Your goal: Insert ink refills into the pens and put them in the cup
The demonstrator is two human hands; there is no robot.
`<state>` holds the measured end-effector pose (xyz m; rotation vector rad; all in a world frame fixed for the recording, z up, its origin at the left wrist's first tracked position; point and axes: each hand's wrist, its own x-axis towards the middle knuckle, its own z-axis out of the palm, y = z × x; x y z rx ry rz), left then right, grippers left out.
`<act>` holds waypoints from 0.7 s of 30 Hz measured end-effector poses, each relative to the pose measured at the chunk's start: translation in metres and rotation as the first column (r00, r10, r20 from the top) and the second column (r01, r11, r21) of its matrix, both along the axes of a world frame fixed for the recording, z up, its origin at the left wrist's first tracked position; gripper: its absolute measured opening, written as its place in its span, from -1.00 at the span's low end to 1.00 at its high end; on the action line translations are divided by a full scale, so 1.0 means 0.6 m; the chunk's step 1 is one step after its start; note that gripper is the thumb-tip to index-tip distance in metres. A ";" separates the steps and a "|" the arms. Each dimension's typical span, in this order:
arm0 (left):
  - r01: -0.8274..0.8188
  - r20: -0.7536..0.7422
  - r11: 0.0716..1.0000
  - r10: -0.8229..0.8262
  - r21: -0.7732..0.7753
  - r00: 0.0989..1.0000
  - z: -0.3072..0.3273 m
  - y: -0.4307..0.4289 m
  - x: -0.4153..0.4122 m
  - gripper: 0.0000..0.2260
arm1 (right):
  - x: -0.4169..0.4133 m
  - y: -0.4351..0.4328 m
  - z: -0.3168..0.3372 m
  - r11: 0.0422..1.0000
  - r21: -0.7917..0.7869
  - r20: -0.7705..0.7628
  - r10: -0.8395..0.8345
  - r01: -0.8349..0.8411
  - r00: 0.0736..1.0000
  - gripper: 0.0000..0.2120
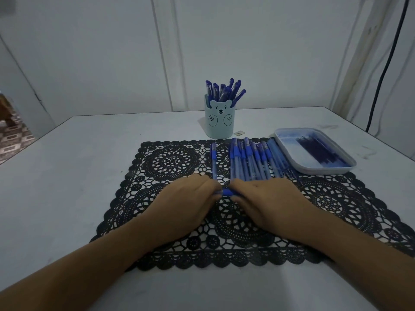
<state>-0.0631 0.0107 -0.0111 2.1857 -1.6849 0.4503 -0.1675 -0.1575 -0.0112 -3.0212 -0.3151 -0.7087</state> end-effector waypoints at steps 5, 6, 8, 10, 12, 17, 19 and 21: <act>-0.010 0.013 1.000 0.010 -0.014 1.000 -0.002 0.000 0.002 -0.75 | -0.004 -0.010 0.007 0.998 0.032 -0.040 -0.049 0.050 0.998 -0.68; -0.018 0.012 1.000 0.019 -0.014 1.000 -0.001 0.000 0.003 -0.75 | -0.005 -0.008 0.012 0.996 0.052 -0.038 -0.077 0.079 0.996 -0.68; -0.046 -0.023 0.999 0.045 -0.027 0.999 -0.002 0.003 0.006 -0.76 | -0.007 -0.006 0.022 0.980 0.148 -0.024 -0.133 0.135 0.991 -0.71; -0.086 -0.081 0.994 0.080 -0.071 0.993 -0.005 0.006 0.014 -0.75 | -0.010 -0.015 0.028 0.940 0.283 -0.073 -0.179 0.193 0.981 -0.78; -0.130 -0.139 0.985 0.114 -0.114 0.984 -0.009 0.009 0.022 -0.74 | -0.013 -0.027 0.027 0.910 0.338 -0.093 -0.222 0.240 0.971 -0.79; -0.140 -0.175 0.982 0.117 -0.127 0.978 -0.010 0.008 0.025 -0.77 | -0.009 -0.023 0.018 0.940 0.265 -0.173 -0.172 0.214 0.970 -0.70; -0.137 -0.161 0.984 0.118 -0.112 0.980 -0.008 0.009 0.021 -0.83 | -0.009 -0.020 0.019 0.938 0.286 -0.178 -0.149 0.196 0.973 -0.66; -0.135 -0.158 0.985 0.117 -0.106 0.980 -0.007 0.009 0.020 -0.85 | -0.009 -0.019 0.021 0.927 0.322 -0.163 -0.148 0.194 0.975 -0.67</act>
